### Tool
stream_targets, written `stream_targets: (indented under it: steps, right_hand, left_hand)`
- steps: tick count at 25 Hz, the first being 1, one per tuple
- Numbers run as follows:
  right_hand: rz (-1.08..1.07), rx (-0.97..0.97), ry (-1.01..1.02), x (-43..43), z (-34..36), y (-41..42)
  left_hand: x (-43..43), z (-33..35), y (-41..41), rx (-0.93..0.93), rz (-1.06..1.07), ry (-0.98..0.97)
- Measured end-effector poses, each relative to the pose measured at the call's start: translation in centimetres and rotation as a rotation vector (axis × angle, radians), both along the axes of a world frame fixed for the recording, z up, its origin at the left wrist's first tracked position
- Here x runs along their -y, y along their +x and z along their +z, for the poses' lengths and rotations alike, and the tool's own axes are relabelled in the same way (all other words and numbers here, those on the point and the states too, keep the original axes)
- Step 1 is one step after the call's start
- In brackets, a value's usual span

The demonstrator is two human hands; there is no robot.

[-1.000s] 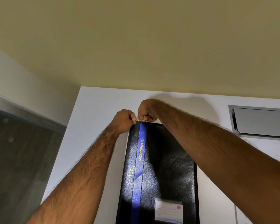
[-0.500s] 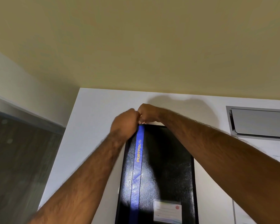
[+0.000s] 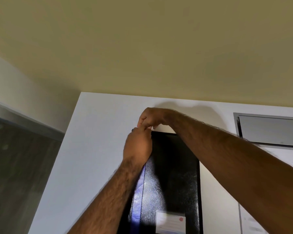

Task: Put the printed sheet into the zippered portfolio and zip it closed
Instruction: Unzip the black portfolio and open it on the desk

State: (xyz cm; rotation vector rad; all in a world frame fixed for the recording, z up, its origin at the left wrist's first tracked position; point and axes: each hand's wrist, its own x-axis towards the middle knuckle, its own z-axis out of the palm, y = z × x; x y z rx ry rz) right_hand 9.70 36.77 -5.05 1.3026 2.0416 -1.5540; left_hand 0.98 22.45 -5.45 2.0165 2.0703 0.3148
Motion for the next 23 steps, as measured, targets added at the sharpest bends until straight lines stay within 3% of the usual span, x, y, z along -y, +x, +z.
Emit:
stream_targets:
  steps: [5,8,15,23]
  right_hand:
    - [0.020,-0.024,0.035,0.8,-0.4,0.2]
    - [-0.032,-0.032,-0.043,0.8,-0.3,0.4]
    - [-0.096,0.219,-0.262,0.2,1.3,1.7]
    - [-0.151,0.329,-0.127,2.3,3.0,11.7]
  left_hand:
    - [-2.6,-1.3,-4.7,0.309,0.191,-0.190]
    - [-4.7,-0.8,-6.2,0.369,0.168,-0.328]
    - [-5.7,-1.0,-7.3,0.247,0.094,-0.430]
    - [-5.0,-0.6,-5.9,0.062,0.125,-0.362]
